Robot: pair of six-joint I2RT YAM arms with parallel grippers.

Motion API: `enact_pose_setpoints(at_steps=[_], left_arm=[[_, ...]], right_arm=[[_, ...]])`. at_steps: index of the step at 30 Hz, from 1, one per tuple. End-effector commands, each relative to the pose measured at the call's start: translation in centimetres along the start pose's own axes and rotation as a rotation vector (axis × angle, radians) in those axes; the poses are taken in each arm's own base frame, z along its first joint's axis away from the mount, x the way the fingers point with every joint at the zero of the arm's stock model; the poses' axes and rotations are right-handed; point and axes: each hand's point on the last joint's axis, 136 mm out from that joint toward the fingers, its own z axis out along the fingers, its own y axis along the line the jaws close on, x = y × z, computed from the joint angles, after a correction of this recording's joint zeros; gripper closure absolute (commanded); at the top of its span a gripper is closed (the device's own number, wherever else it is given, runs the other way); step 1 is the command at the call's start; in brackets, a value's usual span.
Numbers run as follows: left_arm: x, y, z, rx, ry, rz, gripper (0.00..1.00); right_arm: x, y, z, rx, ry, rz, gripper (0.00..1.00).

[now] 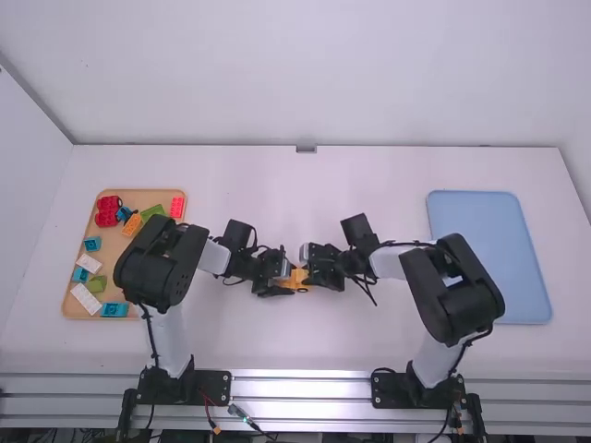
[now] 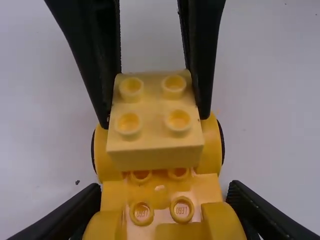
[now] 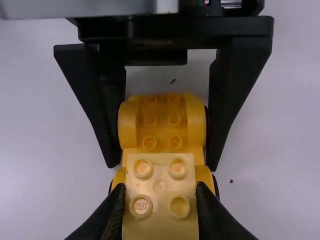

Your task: Assemble lego blocks to make yellow taxi

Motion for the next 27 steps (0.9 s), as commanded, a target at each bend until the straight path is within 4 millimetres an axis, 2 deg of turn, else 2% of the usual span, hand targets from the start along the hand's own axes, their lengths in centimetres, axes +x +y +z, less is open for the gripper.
enact_pose_setpoints(at_steps=[1, 5, 8, 14, 20, 21, 26, 27], left_arm=[[-0.1, -0.4, 0.1, 0.018, -0.02, -0.009, 0.33], [-0.1, -0.4, 0.1, 0.02, -0.019, -0.011, 0.33], [-0.1, -0.4, 0.1, 0.02, -0.019, -0.011, 0.34], [0.0, -0.6, 0.1, 0.024, -0.018, -0.017, 0.34], [0.0, -0.5, 0.1, 0.023, -0.018, -0.019, 0.36], [0.0, -0.6, 0.1, 0.024, -0.018, -0.019, 0.37], [0.1, -0.6, 0.1, 0.025, -0.016, -0.023, 0.43], [0.1, -0.6, 0.1, 0.024, -0.016, -0.022, 0.43]], right_arm=[[0.4, 0.0, 0.2, -0.004, 0.011, 0.014, 0.6], [-0.2, 0.0, 0.2, -0.008, -0.018, -0.001, 0.46], [-1.0, -0.1, -0.1, -0.017, -0.068, -0.01, 0.43], [-1.0, -0.6, -0.9, -0.012, -0.1, 0.01, 0.42], [-2.4, -0.2, -2.0, -0.047, -0.203, -0.017, 0.42], [-2.7, -0.3, -2.4, -0.05, -0.227, -0.018, 0.44], [-2.4, -0.6, -3.0, -0.04, -0.232, 0.007, 0.85], [-2.2, -0.6, -2.9, -0.038, -0.223, 0.011, 0.88]])
